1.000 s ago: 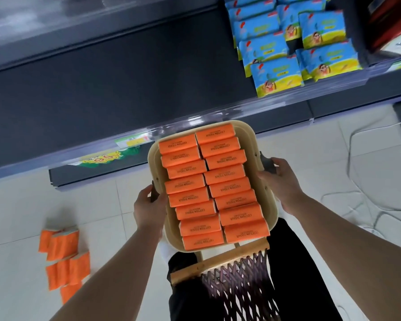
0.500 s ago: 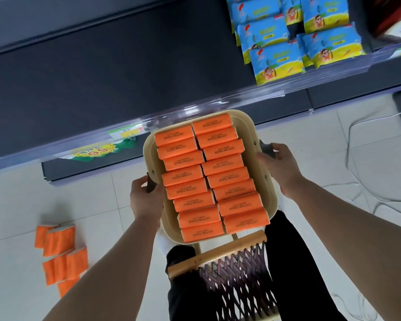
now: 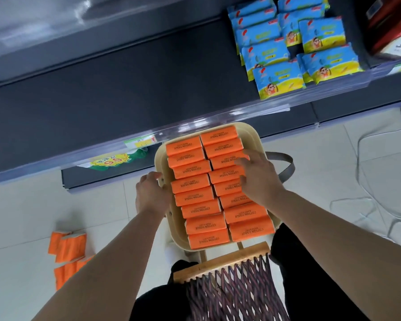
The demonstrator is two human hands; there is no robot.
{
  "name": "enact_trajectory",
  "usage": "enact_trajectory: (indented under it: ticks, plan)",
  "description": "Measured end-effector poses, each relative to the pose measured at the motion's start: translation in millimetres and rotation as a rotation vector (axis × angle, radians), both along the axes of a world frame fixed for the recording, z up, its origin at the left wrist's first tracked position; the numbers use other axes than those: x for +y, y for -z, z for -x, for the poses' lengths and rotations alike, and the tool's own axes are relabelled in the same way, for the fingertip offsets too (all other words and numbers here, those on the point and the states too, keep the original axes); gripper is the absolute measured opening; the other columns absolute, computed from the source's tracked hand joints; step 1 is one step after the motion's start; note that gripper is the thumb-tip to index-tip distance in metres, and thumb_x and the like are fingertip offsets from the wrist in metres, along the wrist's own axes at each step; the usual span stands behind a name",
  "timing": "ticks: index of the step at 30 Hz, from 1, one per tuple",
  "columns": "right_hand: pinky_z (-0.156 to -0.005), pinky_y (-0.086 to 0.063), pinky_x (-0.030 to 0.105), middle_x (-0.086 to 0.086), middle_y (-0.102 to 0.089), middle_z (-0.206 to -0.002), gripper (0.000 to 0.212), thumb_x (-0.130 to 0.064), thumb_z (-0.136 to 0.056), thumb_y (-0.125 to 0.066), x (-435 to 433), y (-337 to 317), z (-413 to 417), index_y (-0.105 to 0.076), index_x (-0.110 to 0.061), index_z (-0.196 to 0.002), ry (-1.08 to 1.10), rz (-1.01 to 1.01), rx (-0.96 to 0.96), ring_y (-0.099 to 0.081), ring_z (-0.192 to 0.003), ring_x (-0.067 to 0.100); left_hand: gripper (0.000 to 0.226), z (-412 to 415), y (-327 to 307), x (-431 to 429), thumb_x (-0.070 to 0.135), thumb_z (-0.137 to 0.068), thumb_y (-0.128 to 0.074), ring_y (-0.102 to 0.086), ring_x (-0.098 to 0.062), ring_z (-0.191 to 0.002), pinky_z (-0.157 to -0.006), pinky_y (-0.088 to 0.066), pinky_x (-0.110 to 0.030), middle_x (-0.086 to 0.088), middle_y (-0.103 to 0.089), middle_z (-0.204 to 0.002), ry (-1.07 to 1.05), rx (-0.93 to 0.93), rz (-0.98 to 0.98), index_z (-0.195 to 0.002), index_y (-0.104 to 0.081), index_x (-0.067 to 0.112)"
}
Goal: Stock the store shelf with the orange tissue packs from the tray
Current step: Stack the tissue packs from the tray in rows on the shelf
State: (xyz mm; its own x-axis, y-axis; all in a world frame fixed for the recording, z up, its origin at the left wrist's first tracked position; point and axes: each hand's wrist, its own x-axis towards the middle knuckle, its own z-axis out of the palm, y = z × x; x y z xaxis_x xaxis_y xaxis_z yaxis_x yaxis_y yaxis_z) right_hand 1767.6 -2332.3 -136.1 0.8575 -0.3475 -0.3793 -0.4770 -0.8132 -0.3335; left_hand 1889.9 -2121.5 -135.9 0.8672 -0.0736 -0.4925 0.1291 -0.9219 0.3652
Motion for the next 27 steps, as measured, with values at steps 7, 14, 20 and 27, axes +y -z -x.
enact_trajectory:
  ticks: [7, 14, 20, 27]
  plan:
    - [-0.110, -0.029, 0.042, 0.012, -0.046, -0.139, 0.045, -0.007, -0.087, -0.054, -1, 53, -45, -0.051, -0.010, -0.132, -0.173, 0.103, -0.277, -0.036, -0.135, 0.028, 0.032, -27, 41, -26, 0.023, -0.090, -0.058, -0.051, -0.016, -0.116, -0.087, -0.047, -0.029, 0.001, -0.059, -0.123, 0.449, -0.337, 0.188, -0.122, -0.060, 0.022]
    - [-0.112, -0.026, 0.036, 0.002, -0.042, -0.141, 0.043, -0.015, -0.092, -0.047, 3, 85, -63, -0.046, -0.017, -0.135, -0.252, 0.163, -0.455, -0.034, -0.133, 0.020, 0.029, -44, 62, -45, 0.024, -0.089, -0.061, -0.053, -0.016, -0.113, -0.091, -0.047, -0.031, 0.003, -0.061, -0.117, 0.410, -0.575, 0.349, -0.117, -0.061, 0.022]
    - [-0.105, -0.034, 0.040, 0.005, -0.049, -0.134, 0.039, -0.019, -0.093, -0.047, 1, 92, -35, -0.050, -0.014, -0.131, -0.181, 0.221, -0.569, -0.042, -0.126, 0.025, 0.024, -28, 68, -36, 0.020, -0.088, -0.061, -0.058, -0.018, -0.103, -0.083, -0.043, -0.025, 0.001, -0.066, -0.110, 0.455, -0.711, 0.385, -0.111, -0.063, 0.016]
    - [-0.102, -0.038, 0.040, 0.004, -0.053, -0.130, 0.040, -0.012, -0.088, -0.047, 13, 79, 18, -0.054, -0.019, -0.127, -0.208, 0.203, -0.445, -0.045, -0.122, 0.025, 0.029, 7, 43, -22, 0.018, -0.087, -0.060, -0.060, -0.021, -0.106, -0.087, -0.045, -0.028, -0.003, -0.064, -0.118, 0.456, -0.655, 0.297, -0.116, -0.063, 0.016]
